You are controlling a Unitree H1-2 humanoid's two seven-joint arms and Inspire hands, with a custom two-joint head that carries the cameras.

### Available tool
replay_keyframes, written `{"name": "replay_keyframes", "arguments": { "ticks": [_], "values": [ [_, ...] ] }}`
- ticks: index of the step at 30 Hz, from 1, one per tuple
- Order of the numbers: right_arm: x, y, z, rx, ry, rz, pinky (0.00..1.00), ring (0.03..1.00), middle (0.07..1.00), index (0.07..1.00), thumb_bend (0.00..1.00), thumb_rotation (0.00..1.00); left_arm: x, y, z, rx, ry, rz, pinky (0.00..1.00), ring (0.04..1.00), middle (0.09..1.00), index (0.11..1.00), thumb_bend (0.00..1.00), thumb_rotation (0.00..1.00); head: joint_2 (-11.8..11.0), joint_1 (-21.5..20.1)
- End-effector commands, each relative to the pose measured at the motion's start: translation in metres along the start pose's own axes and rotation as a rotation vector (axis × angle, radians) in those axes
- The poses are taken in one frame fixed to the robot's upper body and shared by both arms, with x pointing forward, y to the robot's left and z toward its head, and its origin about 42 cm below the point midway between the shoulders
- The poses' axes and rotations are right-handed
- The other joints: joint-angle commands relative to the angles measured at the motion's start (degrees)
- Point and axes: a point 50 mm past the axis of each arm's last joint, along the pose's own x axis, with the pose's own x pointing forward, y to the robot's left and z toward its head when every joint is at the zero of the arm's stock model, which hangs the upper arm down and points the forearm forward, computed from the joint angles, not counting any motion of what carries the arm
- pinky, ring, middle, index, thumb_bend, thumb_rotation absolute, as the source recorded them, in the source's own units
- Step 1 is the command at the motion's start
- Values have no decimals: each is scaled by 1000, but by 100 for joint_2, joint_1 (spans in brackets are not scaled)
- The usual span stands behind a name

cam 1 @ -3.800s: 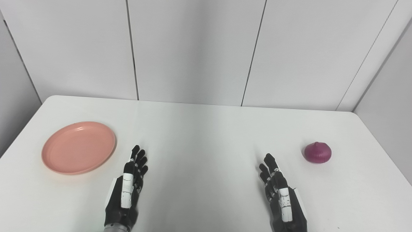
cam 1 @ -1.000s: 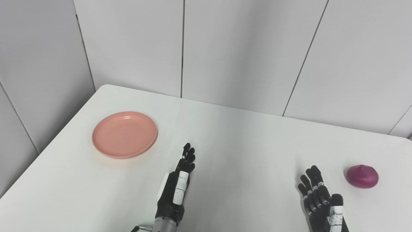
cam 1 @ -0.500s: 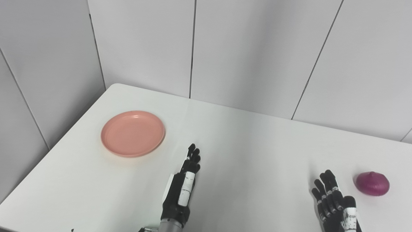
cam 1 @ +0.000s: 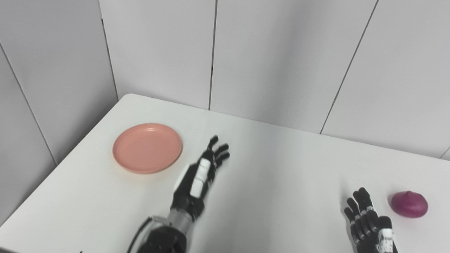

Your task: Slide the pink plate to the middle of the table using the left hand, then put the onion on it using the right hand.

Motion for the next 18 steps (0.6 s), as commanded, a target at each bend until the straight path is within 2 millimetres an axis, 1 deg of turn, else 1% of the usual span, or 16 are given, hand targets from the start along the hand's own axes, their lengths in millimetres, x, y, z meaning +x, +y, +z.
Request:
{"name": "replay_keyframes", "arguments": {
  "ticks": [1, 5, 7, 8, 11, 15, 17, 18],
  "values": [
    [-39, -6, -55, 53, 160, -57, 1000, 1000, 1000, 1000, 607, 1000, 29, 4, 42, 26, -106, -79, 999, 907, 910, 965, 919, 989, 1, 1],
    [-37, -7, -56, 52, 156, -55, 1000, 1000, 1000, 1000, 628, 1000, 56, 21, 65, 65, -132, -110, 941, 878, 874, 928, 934, 981, -30, -9],
    [-36, -8, -56, 45, 158, -55, 1000, 1000, 1000, 1000, 647, 1000, 67, 28, 77, 101, -143, -124, 867, 838, 838, 908, 945, 997, -45, 5],
    [-35, -8, -57, 41, 160, -58, 1000, 1000, 1000, 1000, 648, 1000, 75, 34, 85, 130, -160, -138, 865, 836, 837, 907, 946, 998, -54, 8],
    [-35, -8, -56, 42, 160, -62, 1000, 1000, 1000, 1000, 656, 1000, 91, 45, 99, 169, -187, -154, 825, 816, 819, 875, 942, 1000, -54, 8],
    [-35, -7, -57, 50, 160, -61, 1000, 1000, 1000, 1000, 648, 1000, 113, 66, 113, 183, -205, -126, 764, 792, 781, 796, 965, 985, -68, -8],
    [-35, -7, -58, 51, 158, -59, 1000, 1000, 1000, 1000, 652, 1000, 124, 78, 123, 188, -223, -99, 760, 788, 775, 788, 969, 973, -66, -9],
    [-36, -7, -58, 52, 158, -59, 1000, 1000, 1000, 1000, 653, 1000, 130, 88, 127, 198, -226, -82, 760, 787, 774, 787, 970, 970, -63, -8]
  ]
}}
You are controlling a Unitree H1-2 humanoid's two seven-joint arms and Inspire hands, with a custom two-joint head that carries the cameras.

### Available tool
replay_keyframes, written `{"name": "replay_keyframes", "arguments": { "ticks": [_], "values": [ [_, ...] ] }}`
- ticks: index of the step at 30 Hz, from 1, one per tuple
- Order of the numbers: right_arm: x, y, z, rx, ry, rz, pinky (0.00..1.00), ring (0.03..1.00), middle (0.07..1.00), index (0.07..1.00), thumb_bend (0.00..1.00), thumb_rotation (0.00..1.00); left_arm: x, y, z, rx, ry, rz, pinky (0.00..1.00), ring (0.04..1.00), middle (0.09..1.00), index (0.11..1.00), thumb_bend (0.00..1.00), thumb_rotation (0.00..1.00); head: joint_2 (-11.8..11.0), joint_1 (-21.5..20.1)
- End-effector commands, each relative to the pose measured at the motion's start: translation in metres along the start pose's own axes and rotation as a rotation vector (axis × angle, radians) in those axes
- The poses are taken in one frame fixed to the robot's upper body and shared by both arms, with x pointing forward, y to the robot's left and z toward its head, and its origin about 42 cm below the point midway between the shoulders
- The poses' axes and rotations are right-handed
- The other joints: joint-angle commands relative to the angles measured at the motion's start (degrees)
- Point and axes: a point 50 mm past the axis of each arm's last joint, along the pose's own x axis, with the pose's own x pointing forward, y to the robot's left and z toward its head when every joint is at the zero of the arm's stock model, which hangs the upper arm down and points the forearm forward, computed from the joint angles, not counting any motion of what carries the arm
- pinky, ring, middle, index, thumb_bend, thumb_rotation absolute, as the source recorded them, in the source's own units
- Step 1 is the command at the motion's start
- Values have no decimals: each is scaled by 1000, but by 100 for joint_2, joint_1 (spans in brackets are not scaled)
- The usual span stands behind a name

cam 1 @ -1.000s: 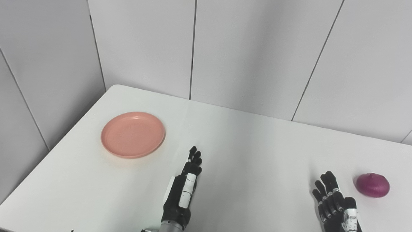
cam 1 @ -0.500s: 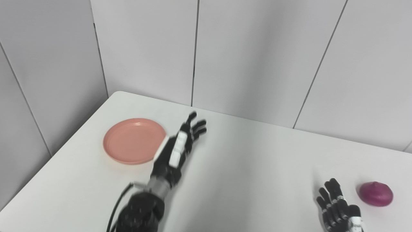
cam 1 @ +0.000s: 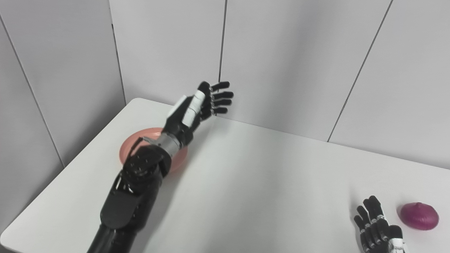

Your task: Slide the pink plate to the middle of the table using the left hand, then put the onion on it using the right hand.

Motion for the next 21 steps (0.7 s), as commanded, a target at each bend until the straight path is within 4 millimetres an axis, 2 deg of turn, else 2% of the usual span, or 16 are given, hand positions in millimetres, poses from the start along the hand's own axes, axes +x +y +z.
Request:
{"name": "replay_keyframes", "arguments": {
  "ticks": [1, 7, 13, 21],
  "values": [
    [-41, -4, -58, 63, 168, -55, 1000, 1000, 1000, 1000, 657, 1000, 27, 22, 45, 42, -161, 6, 743, 779, 778, 807, 985, 961, 8, 1],
    [-42, -2, -57, 65, 171, -60, 1000, 1000, 1000, 1000, 679, 1000, 48, 79, 44, 85, -142, 79, 750, 782, 786, 820, 1000, 927, 14, -22],
    [-42, -2, -57, 57, 170, -59, 1000, 1000, 1000, 1000, 687, 1000, 54, 137, 40, 146, -138, 150, 736, 766, 776, 829, 974, 932, 19, -7],
    [-42, -6, -58, 56, 173, -57, 1000, 1000, 1000, 1000, 676, 1000, 52, 179, 34, 201, -93, 255, 740, 782, 801, 835, 983, 950, 22, 1]
  ]
}}
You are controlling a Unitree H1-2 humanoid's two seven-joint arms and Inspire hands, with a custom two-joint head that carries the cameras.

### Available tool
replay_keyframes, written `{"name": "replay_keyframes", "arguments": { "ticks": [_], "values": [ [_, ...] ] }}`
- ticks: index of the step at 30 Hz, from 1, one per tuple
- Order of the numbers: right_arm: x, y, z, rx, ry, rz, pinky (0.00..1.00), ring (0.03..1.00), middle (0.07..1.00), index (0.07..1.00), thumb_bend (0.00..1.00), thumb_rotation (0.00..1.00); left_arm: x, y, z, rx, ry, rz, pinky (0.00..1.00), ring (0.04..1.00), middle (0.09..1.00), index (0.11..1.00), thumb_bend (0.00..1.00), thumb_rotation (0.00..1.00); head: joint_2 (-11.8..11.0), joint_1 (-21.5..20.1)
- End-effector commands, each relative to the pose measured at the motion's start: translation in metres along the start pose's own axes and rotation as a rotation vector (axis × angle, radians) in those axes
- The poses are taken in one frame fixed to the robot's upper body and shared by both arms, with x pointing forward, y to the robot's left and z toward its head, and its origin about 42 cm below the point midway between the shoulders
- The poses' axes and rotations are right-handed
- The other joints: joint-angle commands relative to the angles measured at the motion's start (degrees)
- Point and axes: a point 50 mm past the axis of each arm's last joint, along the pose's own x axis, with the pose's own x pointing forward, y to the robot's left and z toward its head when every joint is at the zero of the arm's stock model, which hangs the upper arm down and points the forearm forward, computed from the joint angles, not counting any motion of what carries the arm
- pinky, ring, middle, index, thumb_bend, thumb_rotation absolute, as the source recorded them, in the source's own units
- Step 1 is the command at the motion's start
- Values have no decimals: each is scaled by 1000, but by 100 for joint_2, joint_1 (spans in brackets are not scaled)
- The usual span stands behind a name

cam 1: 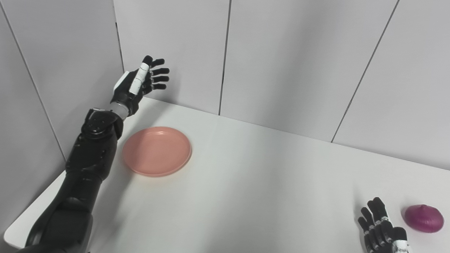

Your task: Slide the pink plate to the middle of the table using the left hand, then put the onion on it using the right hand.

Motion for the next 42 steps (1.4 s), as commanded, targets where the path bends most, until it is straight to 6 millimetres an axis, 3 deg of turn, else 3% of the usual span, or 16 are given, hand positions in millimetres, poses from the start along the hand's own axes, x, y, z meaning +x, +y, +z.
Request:
{"name": "replay_keyframes", "arguments": {
  "ticks": [1, 5, 10, 18, 30, 34, 42],
  "values": [
    [-41, -4, -57, 61, 170, -50, 1000, 1000, 1000, 1000, 679, 1000, 23, 21, 57, 32, -182, 43, 754, 788, 798, 837, 976, 952, 7, 18],
    [-42, -5, -57, 64, 171, -49, 1000, 1000, 1000, 1000, 688, 1000, 24, 35, 47, -59, -175, 85, 833, 836, 828, 840, 982, 942, 14, 26],
    [-43, -5, -57, 70, 174, -47, 1000, 1000, 1000, 1000, 700, 1000, 22, 45, 34, -97, -155, 127, 832, 841, 827, 852, 996, 952, 35, 27],
    [-43, -3, -57, 65, 176, -47, 1000, 1000, 1000, 1000, 721, 1000, 16, 44, 5, -130, -117, 128, 775, 824, 831, 855, 977, 944, 72, -14],
    [-45, 0, -54, 70, 172, -48, 1000, 1000, 1000, 1000, 755, 1000, 6, 35, -24, -146, -79, 127, 825, 834, 819, 884, 956, 950, 154, -46],
    [-46, -1, -52, 64, 177, -44, 1000, 1000, 1000, 1000, 763, 1000, 0, 37, -31, -129, -66, 130, 847, 839, 822, 894, 915, 979, 199, -41],
    [-48, -3, -50, 70, 180, -48, 1000, 1000, 1000, 1000, 773, 1000, -10, 44, -41, -155, -56, 133, 869, 854, 833, 898, 931, 955, 245, -29]
  ]
}}
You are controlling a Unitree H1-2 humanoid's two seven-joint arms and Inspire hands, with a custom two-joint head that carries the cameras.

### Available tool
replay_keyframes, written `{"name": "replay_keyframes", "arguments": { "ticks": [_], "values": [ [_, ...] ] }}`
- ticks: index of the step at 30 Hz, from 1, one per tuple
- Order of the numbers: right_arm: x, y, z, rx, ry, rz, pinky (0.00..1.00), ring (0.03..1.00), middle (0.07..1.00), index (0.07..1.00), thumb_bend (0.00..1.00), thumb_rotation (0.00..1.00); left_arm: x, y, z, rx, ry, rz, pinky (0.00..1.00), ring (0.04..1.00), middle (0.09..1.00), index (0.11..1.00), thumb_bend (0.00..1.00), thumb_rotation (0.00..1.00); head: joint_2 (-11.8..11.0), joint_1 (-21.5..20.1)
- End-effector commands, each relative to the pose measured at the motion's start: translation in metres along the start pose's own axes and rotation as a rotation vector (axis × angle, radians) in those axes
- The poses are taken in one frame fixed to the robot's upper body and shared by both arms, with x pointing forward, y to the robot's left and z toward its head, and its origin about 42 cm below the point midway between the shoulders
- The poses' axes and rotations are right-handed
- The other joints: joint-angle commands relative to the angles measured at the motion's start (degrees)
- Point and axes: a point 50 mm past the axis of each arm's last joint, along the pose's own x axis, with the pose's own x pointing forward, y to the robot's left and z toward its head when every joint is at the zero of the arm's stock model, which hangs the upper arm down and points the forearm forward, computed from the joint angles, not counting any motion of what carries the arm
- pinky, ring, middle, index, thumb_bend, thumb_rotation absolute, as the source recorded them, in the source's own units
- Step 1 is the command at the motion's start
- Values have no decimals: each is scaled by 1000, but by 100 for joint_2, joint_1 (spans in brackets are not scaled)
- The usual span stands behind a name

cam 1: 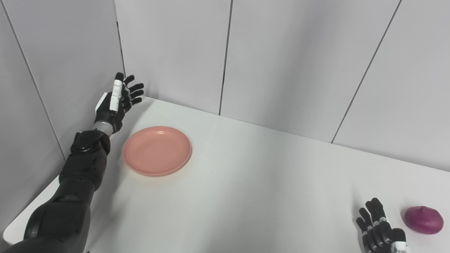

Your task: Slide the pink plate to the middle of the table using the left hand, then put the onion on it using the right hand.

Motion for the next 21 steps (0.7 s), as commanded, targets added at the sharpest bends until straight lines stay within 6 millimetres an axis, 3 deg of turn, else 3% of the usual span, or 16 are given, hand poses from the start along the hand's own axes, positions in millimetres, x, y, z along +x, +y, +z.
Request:
{"name": "replay_keyframes", "arguments": {
  "ticks": [1, 11, 21],
  "values": [
    [-47, -3, -49, 66, 179, -60, 1000, 1000, 1000, 1000, 776, 1000, 12, 6, 30, 6, -110, -9, 859, 849, 821, 893, 933, 947, 14, 8],
    [-48, -4, -47, 72, 170, -64, 1000, 1000, 1000, 1000, 788, 1000, 2, 16, -2, -30, -36, 18, 805, 815, 818, 845, 979, 902, 79, -17],
    [-50, -4, -46, 76, 169, -62, 1000, 1000, 1000, 1000, 774, 1000, -6, 11, -25, -65, -2, 22, 735, 774, 767, 823, 1000, 870, 128, -23]
  ]
}}
